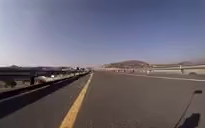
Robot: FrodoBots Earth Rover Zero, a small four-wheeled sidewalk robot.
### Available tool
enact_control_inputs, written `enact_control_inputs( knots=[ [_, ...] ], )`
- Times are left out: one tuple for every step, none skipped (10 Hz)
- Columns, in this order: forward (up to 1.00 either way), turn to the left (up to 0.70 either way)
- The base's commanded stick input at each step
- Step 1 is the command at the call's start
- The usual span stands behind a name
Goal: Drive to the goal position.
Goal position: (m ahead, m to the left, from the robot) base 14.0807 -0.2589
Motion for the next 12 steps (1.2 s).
enact_control_inputs(
  knots=[
    [0.85,0.00],
    [0.85,0.00],
    [0.85,0.00],
    [0.85,0.00],
    [0.85,0.00],
    [0.85,0.00],
    [0.85,0.00],
    [0.85,0.00],
    [0.85,0.00],
    [0.85,0.00],
    [0.85,0.00],
    [0.85,0.00]
  ],
)
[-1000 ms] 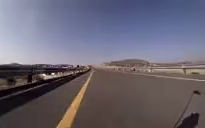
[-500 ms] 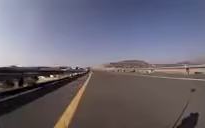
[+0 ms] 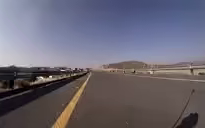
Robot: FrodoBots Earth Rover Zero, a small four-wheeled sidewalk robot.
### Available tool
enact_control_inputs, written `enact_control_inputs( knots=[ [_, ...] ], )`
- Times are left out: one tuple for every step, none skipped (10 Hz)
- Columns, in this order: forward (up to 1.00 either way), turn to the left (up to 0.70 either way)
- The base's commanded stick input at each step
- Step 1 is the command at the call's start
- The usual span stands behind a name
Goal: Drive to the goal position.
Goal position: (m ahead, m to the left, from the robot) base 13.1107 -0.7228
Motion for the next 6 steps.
enact_control_inputs(
  knots=[
    [0.85,0.00],
    [0.85,0.00],
    [0.85,0.00],
    [0.85,0.00],
    [0.85,0.00],
    [0.85,0.00]
  ],
)
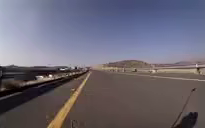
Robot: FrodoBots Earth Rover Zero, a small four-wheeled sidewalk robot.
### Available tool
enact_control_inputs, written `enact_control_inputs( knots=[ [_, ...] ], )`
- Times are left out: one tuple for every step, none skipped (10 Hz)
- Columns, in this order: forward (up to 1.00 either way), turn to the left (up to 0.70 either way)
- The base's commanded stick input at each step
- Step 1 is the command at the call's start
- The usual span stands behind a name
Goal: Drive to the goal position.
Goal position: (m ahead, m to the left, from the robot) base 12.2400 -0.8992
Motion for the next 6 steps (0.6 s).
enact_control_inputs(
  knots=[
    [0.85,0.00],
    [0.85,0.00],
    [0.85,0.00],
    [0.85,0.00],
    [0.85,0.00],
    [0.85,0.00]
  ],
)
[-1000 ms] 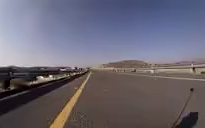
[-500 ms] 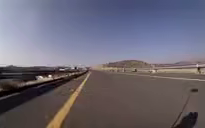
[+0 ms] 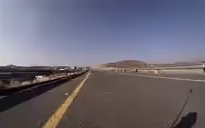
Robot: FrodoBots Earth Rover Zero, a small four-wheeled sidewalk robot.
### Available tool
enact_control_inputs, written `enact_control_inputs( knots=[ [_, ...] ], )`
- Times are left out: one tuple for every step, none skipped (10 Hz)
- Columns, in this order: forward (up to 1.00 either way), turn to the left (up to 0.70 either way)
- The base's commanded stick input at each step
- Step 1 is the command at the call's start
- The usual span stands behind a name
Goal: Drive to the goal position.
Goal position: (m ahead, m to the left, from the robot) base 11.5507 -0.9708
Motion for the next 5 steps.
enact_control_inputs(
  knots=[
    [0.85,0.00],
    [0.85,0.00],
    [0.85,0.00],
    [0.85,0.00],
    [0.85,0.00]
  ],
)
